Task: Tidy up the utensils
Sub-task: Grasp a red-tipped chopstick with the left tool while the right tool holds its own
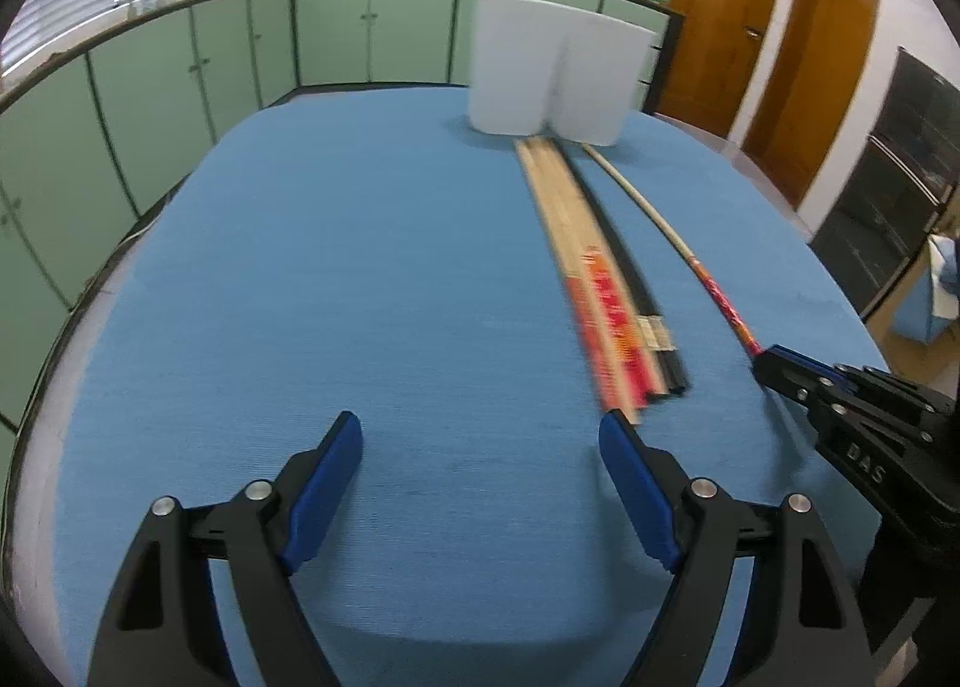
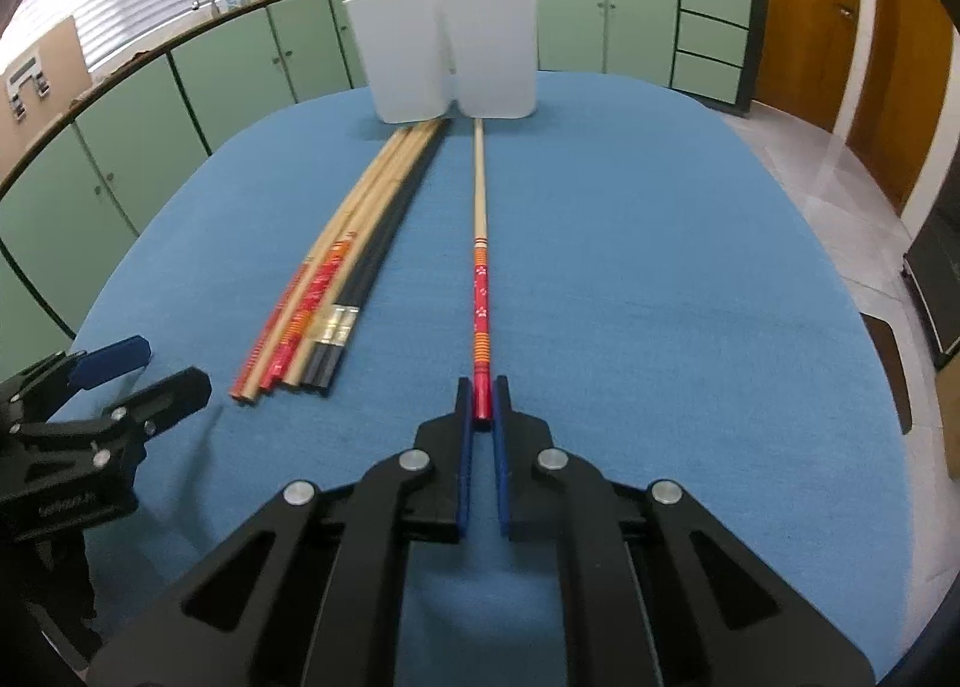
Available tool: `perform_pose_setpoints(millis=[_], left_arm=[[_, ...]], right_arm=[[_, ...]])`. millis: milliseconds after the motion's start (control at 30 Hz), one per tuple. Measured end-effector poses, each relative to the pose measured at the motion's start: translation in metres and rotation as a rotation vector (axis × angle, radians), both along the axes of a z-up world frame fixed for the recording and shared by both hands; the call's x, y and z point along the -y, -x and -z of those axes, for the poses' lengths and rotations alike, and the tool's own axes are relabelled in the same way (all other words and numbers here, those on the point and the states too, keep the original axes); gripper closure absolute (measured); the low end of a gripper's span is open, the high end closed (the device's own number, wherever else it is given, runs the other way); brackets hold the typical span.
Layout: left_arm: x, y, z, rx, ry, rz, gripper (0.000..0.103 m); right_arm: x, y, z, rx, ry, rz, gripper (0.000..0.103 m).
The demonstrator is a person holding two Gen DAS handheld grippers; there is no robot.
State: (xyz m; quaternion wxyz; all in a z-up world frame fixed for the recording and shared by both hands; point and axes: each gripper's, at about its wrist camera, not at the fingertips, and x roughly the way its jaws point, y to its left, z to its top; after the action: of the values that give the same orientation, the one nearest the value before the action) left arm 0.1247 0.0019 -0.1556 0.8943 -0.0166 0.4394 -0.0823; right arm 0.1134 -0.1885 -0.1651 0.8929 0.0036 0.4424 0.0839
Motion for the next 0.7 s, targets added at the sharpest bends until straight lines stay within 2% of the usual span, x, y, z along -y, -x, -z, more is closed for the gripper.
perform_pose_setpoints(millis=[200,533,700], left_arm=[[0.015,-0.007,0.004,-0.002,-0.038,0.011,0.023],[0.016,-0.007,0.008,-0.001,-0.071,0.008,0.019],[0.000,-0.007,0.008,-0.004,-0.068,-0.063,0.019]], right_arm=[[0.011,0.000,0.002,-0.001,-0.021,0.010,0.098],[0.012,0.000,0.002,0.000,-0.018,0.008,0.097],[0.012,0.000,0.002,0.000,-0.019,0.007,0.097]])
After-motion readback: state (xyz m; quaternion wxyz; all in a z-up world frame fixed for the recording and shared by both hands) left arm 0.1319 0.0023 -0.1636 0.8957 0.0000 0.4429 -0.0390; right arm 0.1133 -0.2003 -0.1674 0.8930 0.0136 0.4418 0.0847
